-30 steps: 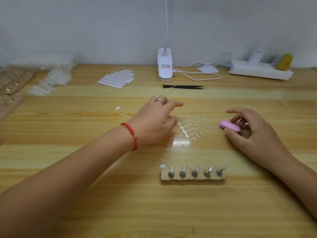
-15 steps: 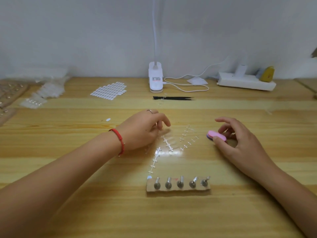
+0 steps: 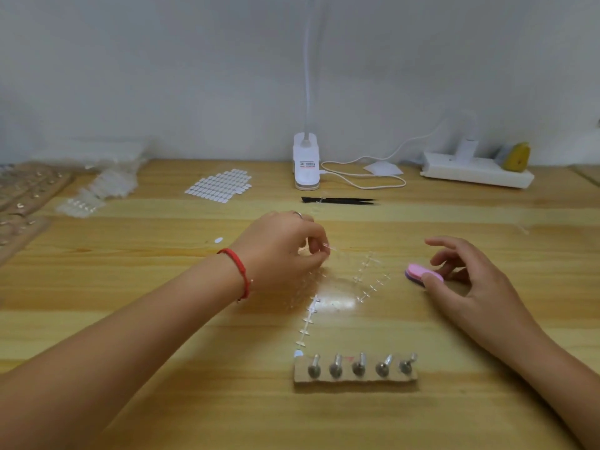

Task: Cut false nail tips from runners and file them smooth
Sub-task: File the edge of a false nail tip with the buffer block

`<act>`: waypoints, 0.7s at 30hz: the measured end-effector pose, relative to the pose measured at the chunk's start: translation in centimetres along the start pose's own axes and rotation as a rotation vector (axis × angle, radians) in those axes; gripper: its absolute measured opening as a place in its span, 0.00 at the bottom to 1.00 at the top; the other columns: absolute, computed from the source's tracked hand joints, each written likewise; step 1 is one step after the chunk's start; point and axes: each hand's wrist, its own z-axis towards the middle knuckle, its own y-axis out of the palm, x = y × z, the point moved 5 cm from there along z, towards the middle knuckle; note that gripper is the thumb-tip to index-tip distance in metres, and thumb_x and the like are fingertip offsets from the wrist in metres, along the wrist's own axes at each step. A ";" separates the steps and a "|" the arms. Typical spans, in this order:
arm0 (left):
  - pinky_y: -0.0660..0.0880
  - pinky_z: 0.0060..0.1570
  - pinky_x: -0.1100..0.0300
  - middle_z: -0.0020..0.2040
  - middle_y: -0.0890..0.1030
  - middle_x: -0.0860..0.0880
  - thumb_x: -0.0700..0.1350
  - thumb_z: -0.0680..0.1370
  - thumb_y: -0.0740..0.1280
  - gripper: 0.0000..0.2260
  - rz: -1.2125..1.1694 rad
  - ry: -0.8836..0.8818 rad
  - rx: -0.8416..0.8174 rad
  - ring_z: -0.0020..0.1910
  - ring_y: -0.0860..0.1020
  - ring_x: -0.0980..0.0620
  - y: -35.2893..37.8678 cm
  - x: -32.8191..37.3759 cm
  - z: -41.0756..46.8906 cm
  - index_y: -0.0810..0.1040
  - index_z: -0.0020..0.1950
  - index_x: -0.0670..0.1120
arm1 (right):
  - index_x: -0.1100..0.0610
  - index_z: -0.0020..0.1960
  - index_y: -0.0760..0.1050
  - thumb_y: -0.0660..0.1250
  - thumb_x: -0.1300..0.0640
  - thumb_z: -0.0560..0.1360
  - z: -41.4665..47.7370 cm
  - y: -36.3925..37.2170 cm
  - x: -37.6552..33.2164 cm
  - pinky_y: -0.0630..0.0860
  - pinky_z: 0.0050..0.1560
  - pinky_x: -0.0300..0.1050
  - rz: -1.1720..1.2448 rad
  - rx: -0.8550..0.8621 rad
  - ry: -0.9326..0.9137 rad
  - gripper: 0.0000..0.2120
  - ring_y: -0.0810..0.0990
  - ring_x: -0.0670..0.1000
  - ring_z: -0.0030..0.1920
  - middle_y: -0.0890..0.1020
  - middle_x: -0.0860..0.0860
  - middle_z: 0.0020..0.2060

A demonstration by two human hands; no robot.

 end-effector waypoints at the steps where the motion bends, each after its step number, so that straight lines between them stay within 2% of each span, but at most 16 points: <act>1: 0.69 0.42 0.61 0.40 0.80 0.57 0.50 0.76 0.67 0.05 -0.093 -0.032 0.064 0.43 0.76 0.58 -0.4 -0.1 -0.3 0.81 0.45 0.51 | 0.44 0.57 0.74 0.71 0.61 0.72 0.1 -0.4 -0.1 0.71 0.45 0.28 0.043 0.033 0.018 0.18 0.77 0.45 0.46 0.78 0.46 0.46; 3: 0.73 0.42 0.63 0.39 0.82 0.56 0.47 0.75 0.69 0.03 -0.332 -0.093 0.167 0.40 0.78 0.60 -1.0 -0.3 -1.4 0.81 0.43 0.50 | 0.45 0.54 0.76 0.69 0.65 0.73 0.1 -1.5 -0.6 0.72 0.45 0.31 0.143 0.101 0.065 0.18 0.78 0.50 0.47 0.79 0.48 0.45; 6: 0.77 0.39 0.65 0.36 0.84 0.53 0.41 0.73 0.71 0.04 -0.708 -0.215 0.241 0.37 0.81 0.56 -0.5 0.0 -3.3 0.82 0.41 0.49 | 0.45 0.46 0.81 0.68 0.64 0.74 0.0 -2.0 -3.4 0.74 0.42 0.32 0.326 0.082 0.093 0.13 0.80 0.49 0.40 0.82 0.49 0.37; 8: 0.76 0.37 0.67 0.36 0.84 0.51 0.40 0.72 0.72 0.05 -0.885 -0.292 0.262 0.36 0.83 0.54 0.7 0.5 -4.4 0.83 0.40 0.50 | 0.47 0.43 0.83 0.68 0.60 0.73 -0.5 -0.5 -6.5 0.75 0.37 0.34 0.391 -0.113 0.063 0.09 0.79 0.44 0.34 0.82 0.49 0.33; 10: 0.76 0.37 0.68 0.36 0.85 0.50 0.39 0.72 0.73 0.06 -1.004 -0.336 0.317 0.36 0.84 0.53 1.5 0.9 -5.1 0.84 0.40 0.50 | 0.47 0.42 0.84 0.69 0.51 0.72 -1.3 1.9 -9.1 0.73 0.35 0.37 0.372 -0.336 0.038 0.05 0.76 0.43 0.31 0.83 0.47 0.32; 12: 0.77 0.38 0.67 0.37 0.85 0.50 0.40 0.72 0.73 0.05 -1.053 -0.339 0.385 0.36 0.84 0.53 1.6 1.0 -5.5 0.84 0.42 0.50 | 0.46 0.40 0.84 0.69 0.40 0.68 -1.5 3.6 -10.5 0.72 0.34 0.36 0.370 -0.404 0.046 0.10 0.75 0.43 0.31 0.83 0.44 0.32; 14: 0.78 0.39 0.65 0.39 0.85 0.52 0.41 0.72 0.73 0.06 -1.013 -0.315 0.451 0.35 0.83 0.54 1.3 1.0 -5.7 0.85 0.45 0.52 | 0.44 0.39 0.83 0.69 0.36 0.64 -1.3 4.3 -10.7 0.70 0.31 0.33 0.432 -0.340 0.093 0.14 0.73 0.41 0.29 0.82 0.43 0.31; 17: 0.76 0.36 0.66 0.43 0.84 0.55 0.42 0.73 0.72 0.07 -0.919 -0.255 0.512 0.30 0.81 0.55 0.7 1.2 -6.0 0.84 0.48 0.53 | 0.46 0.40 0.84 0.71 0.37 0.60 -1.3 4.8 -10.3 0.68 0.28 0.30 0.561 -0.258 0.193 0.15 0.73 0.41 0.27 0.82 0.45 0.29; 21: 0.75 0.32 0.68 0.43 0.81 0.54 0.40 0.75 0.70 0.10 -0.834 -0.165 0.567 0.28 0.79 0.56 0.6 2.0 -6.1 0.83 0.53 0.51 | 0.49 0.42 0.84 0.73 0.41 0.60 -1.7 5.0 -9.6 0.68 0.27 0.33 0.729 -0.240 0.288 0.15 0.72 0.43 0.27 0.80 0.47 0.29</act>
